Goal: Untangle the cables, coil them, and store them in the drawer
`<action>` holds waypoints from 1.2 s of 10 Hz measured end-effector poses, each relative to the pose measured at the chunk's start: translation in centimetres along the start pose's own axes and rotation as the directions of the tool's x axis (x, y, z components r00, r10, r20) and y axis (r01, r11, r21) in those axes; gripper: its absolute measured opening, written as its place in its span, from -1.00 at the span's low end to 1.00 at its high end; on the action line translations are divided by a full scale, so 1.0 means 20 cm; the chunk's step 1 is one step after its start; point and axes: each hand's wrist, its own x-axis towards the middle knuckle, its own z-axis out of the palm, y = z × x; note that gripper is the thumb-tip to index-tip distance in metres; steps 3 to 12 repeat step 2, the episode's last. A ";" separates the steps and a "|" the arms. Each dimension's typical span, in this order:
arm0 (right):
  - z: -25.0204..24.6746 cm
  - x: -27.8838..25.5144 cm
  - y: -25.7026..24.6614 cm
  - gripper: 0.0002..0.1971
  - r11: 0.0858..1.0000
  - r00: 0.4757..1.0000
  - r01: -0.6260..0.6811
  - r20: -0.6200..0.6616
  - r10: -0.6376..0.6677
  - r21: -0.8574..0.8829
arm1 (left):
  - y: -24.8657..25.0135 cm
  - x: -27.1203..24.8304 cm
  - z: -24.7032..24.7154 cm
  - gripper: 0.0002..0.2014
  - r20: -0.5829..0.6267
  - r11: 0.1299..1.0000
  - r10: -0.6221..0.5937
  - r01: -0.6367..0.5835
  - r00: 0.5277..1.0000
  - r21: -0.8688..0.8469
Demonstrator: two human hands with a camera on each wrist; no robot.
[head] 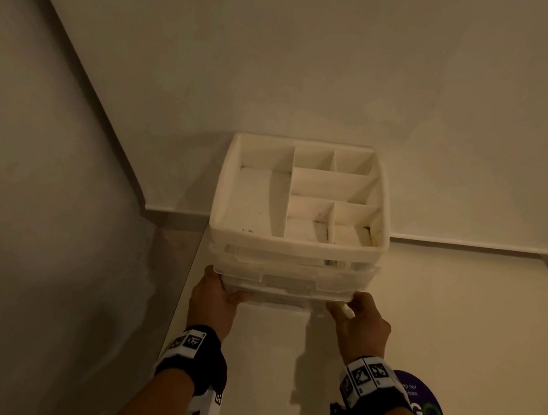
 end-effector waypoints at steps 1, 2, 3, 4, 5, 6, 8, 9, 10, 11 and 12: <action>-0.04 -0.03 0.01 -0.46 0.998 0.993 0.048 0.113 -0.044 -0.029 | -0.02 -0.03 0.00 -0.47 0.038 0.998 -0.004 0.006 0.999 -0.059; -0.15 -0.17 0.09 -0.35 0.992 0.978 0.110 0.184 -0.097 -0.061 | -0.09 -0.17 -0.01 -0.36 0.072 0.994 -0.098 0.101 0.993 -0.035; -0.15 -0.17 0.09 -0.35 0.992 0.978 0.110 0.184 -0.097 -0.061 | -0.09 -0.17 -0.01 -0.36 0.072 0.994 -0.098 0.101 0.993 -0.035; -0.15 -0.17 0.09 -0.35 0.992 0.978 0.110 0.184 -0.097 -0.061 | -0.09 -0.17 -0.01 -0.36 0.072 0.994 -0.098 0.101 0.993 -0.035; -0.15 -0.17 0.09 -0.35 0.992 0.978 0.110 0.184 -0.097 -0.061 | -0.09 -0.17 -0.01 -0.36 0.072 0.994 -0.098 0.101 0.993 -0.035; -0.15 -0.17 0.09 -0.35 0.992 0.978 0.110 0.184 -0.097 -0.061 | -0.09 -0.17 -0.01 -0.36 0.072 0.994 -0.098 0.101 0.993 -0.035; -0.15 -0.17 0.09 -0.35 0.992 0.978 0.110 0.184 -0.097 -0.061 | -0.09 -0.17 -0.01 -0.36 0.072 0.994 -0.098 0.101 0.993 -0.035; -0.15 -0.17 0.09 -0.35 0.992 0.978 0.110 0.184 -0.097 -0.061 | -0.09 -0.17 -0.01 -0.36 0.072 0.994 -0.098 0.101 0.993 -0.035; -0.15 -0.17 0.09 -0.35 0.992 0.978 0.110 0.184 -0.097 -0.061 | -0.09 -0.17 -0.01 -0.36 0.072 0.994 -0.098 0.101 0.993 -0.035; -0.15 -0.17 0.09 -0.35 0.992 0.978 0.110 0.184 -0.097 -0.061 | -0.09 -0.17 -0.01 -0.36 0.072 0.994 -0.098 0.101 0.993 -0.035; -0.15 -0.17 0.09 -0.35 0.992 0.978 0.110 0.184 -0.097 -0.061 | -0.09 -0.17 -0.01 -0.36 0.072 0.994 -0.098 0.101 0.993 -0.035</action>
